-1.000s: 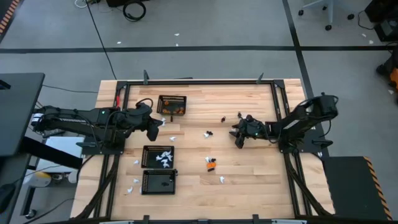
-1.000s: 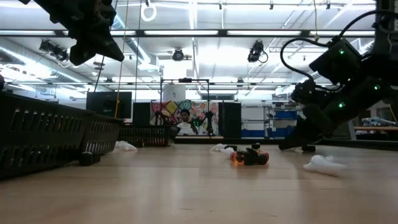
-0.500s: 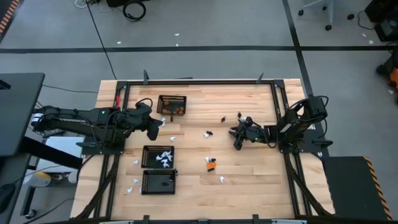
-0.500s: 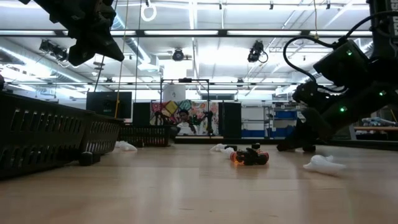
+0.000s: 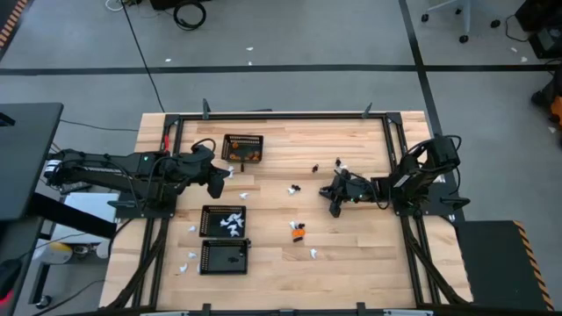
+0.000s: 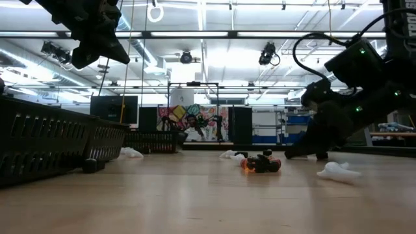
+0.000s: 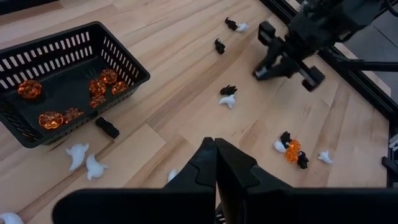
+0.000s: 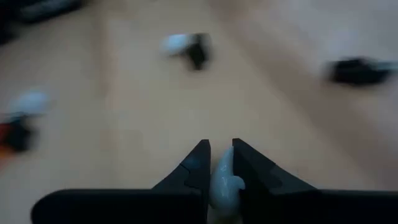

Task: Sort Halloween decoration
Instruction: Put the white toy into the middle black bin

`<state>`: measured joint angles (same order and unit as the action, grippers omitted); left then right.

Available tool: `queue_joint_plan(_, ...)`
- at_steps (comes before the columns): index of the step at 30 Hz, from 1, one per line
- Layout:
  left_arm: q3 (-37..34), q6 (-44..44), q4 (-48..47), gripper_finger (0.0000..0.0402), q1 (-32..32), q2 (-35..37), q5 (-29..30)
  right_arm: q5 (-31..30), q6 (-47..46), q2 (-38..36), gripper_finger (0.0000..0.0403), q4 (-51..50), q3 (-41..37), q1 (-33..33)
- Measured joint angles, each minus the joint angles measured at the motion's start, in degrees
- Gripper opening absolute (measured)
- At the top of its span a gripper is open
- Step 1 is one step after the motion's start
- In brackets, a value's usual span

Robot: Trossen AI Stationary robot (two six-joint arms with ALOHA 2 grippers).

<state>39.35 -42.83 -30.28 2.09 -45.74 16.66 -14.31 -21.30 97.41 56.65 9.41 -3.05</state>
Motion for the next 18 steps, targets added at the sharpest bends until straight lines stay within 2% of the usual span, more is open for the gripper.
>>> queue_joint_plan(6, 0.0, 0.2, -0.7, 0.0009, 0.0, 0.0, -0.4, 5.7, 2.3, 0.0, 0.0057, -3.7, 6.4, 0.0)
queue_joint_plan(11, 0.0, -0.9, -4.3, 0.0009, 0.0, 0.0, -2.6, 9.2, 8.4, 0.3, 0.0058, -14.9, 16.9, 0.0)
queue_joint_plan(13, 0.0, -1.2, -4.8, 0.0009, 0.0, 0.0, -2.8, 9.9, 10.9, 1.5, 0.0058, -18.2, 21.4, 0.0)
queue_joint_plan(18, 0.0, 0.0, -4.2, 0.0009, 0.0, 0.1, -5.8, 13.4, 13.4, 7.5, 0.0058, -19.2, 31.5, 0.0)
